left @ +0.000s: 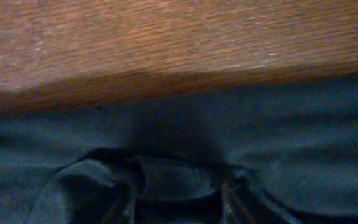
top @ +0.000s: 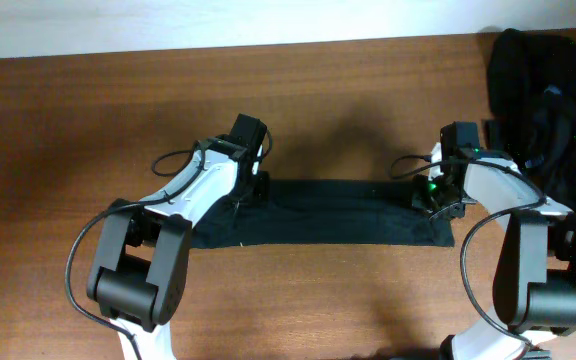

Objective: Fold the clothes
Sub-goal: 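Release the strip and lift both grippers outward to the sides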

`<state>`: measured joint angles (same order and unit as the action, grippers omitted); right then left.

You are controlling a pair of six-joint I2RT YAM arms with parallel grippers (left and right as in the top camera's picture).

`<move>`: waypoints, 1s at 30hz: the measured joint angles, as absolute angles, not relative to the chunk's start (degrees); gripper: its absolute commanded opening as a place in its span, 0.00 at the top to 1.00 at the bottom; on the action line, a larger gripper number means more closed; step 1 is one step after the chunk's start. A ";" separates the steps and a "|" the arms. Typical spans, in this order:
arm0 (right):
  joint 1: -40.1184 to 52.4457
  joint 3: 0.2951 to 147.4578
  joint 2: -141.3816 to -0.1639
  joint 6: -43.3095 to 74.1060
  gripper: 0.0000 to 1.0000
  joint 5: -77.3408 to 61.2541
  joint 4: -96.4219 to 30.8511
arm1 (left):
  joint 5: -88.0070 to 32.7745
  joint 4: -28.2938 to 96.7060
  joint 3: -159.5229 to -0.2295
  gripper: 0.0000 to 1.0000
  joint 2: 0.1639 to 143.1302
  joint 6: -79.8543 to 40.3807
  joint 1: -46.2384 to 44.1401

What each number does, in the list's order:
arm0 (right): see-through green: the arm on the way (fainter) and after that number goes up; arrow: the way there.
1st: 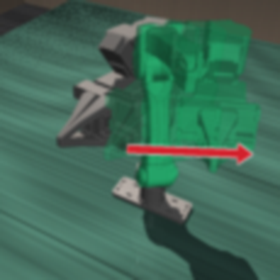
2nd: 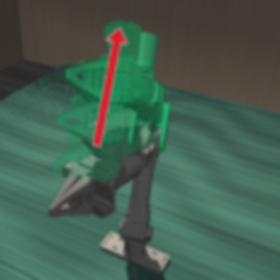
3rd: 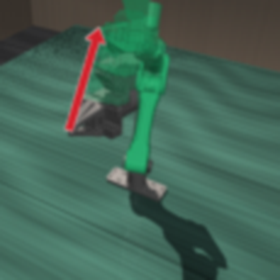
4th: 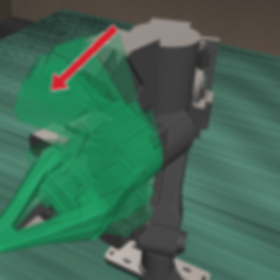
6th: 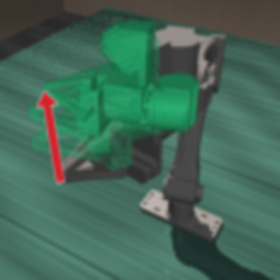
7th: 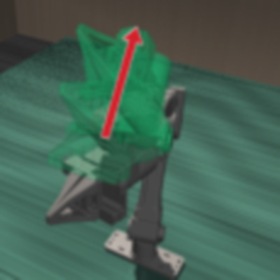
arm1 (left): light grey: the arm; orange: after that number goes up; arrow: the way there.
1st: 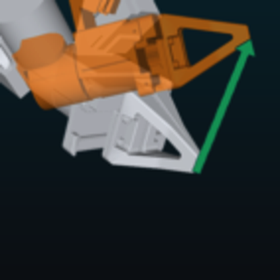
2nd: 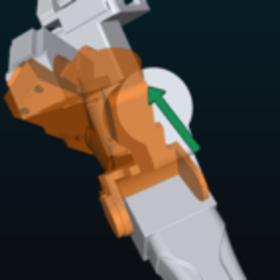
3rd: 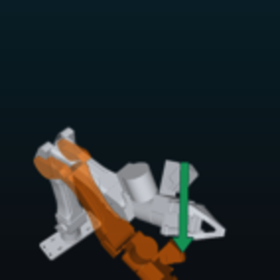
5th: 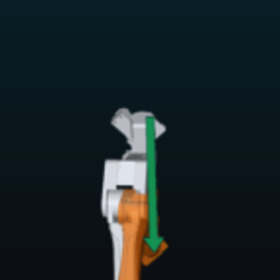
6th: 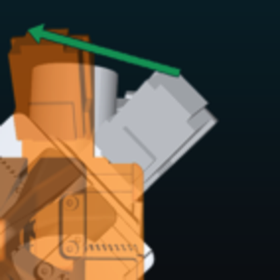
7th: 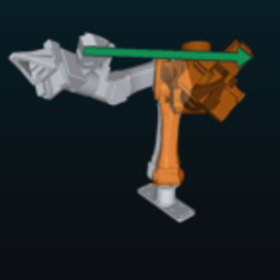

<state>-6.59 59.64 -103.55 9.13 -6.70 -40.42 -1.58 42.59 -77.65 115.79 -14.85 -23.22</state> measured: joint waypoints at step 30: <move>-6.50 59.66 -103.28 8.99 0.06 -3.92 -40.45 | 0.89 55.72 -88.18 0.13 110.15 -14.61 -16.56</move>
